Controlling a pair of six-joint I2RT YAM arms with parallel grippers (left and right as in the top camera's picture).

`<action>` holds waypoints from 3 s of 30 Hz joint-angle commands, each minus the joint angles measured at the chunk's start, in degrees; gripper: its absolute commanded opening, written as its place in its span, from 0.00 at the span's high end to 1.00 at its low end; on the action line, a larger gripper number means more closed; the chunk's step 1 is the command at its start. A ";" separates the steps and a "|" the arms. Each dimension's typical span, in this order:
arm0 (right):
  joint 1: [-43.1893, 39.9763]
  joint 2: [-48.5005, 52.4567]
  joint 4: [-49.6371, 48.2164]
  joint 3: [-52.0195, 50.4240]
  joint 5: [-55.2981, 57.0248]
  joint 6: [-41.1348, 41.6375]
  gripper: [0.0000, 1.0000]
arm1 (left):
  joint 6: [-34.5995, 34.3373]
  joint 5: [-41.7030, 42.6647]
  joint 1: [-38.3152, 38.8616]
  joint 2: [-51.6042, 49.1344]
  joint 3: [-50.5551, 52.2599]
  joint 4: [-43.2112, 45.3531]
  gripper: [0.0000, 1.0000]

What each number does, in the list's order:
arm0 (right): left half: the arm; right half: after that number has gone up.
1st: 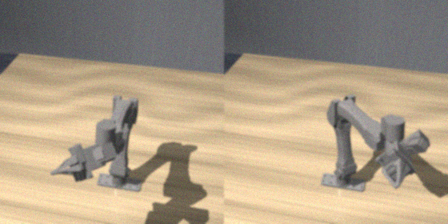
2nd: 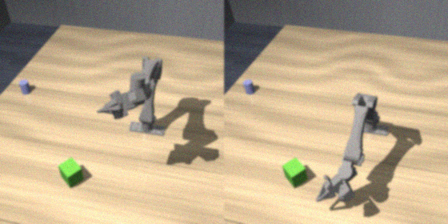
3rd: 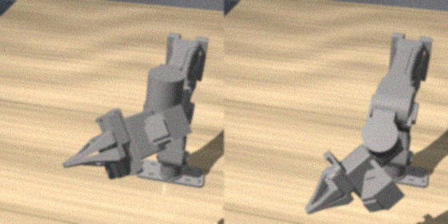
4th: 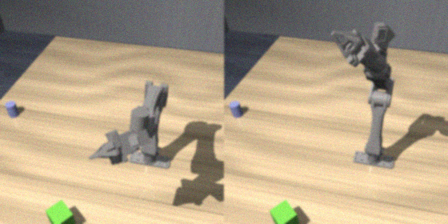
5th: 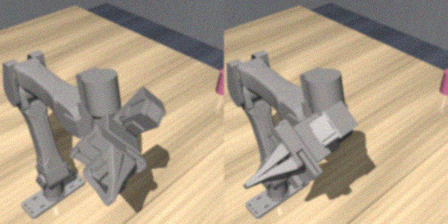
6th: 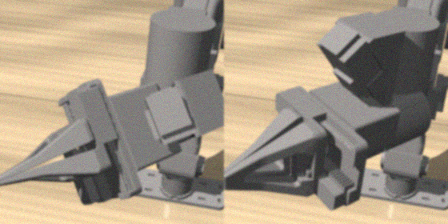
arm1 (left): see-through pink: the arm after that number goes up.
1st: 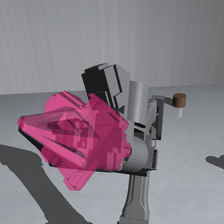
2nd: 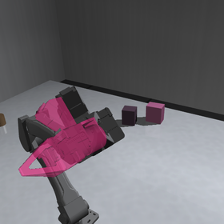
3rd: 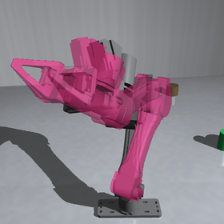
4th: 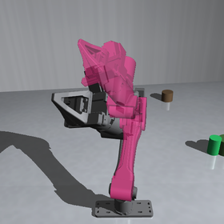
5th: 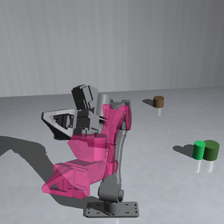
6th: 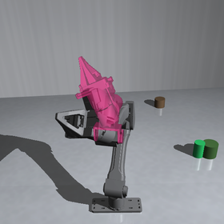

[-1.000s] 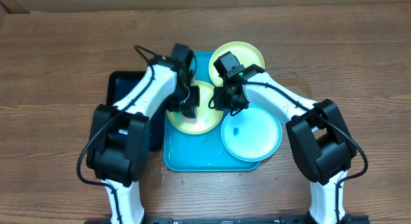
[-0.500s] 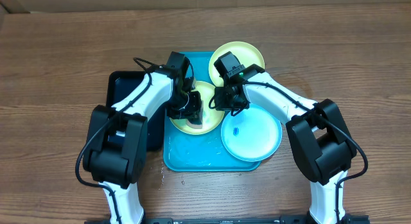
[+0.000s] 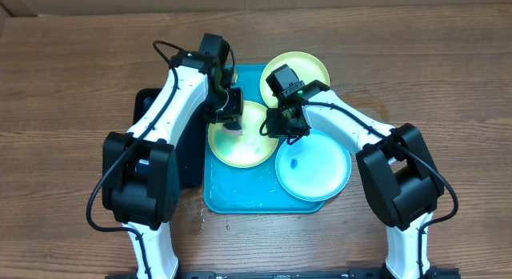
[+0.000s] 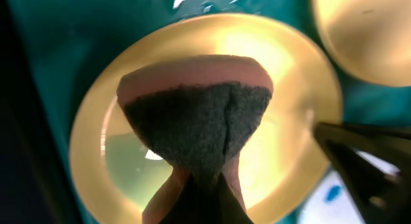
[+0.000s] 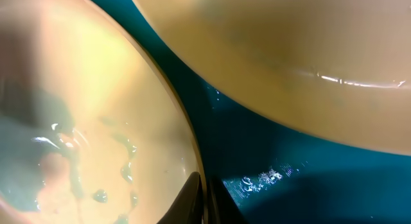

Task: Clean dirty plates on tray and stack at the side

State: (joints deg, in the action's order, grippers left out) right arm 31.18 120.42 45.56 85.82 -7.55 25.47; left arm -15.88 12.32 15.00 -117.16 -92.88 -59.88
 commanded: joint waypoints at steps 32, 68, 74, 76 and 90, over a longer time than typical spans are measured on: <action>0.37 0.15 -1.16 -0.26 -0.20 0.09 0.95 | -1.07 -4.81 -13.55 8.26 -4.46 -7.19 0.96; 0.37 0.15 -1.07 -0.28 -0.22 0.09 0.60 | 0.46 9.90 -38.23 27.15 -16.68 -11.10 0.00; 0.37 0.15 -2.80 -0.28 -0.22 0.11 0.71 | 0.46 7.56 -39.41 27.82 -16.50 -12.79 0.00; 0.37 0.15 -2.14 -0.28 -0.22 0.11 0.75 | 0.46 7.56 -39.41 27.67 -16.41 -12.76 0.00; 0.37 0.15 -2.08 -0.28 -0.04 1.79 0.96 | 0.46 7.56 -39.41 27.54 -16.39 -12.76 0.00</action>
State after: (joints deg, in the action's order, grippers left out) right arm 31.22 120.51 43.31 85.76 -7.44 25.91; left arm -16.14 20.36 -24.16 -89.27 -109.12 -72.66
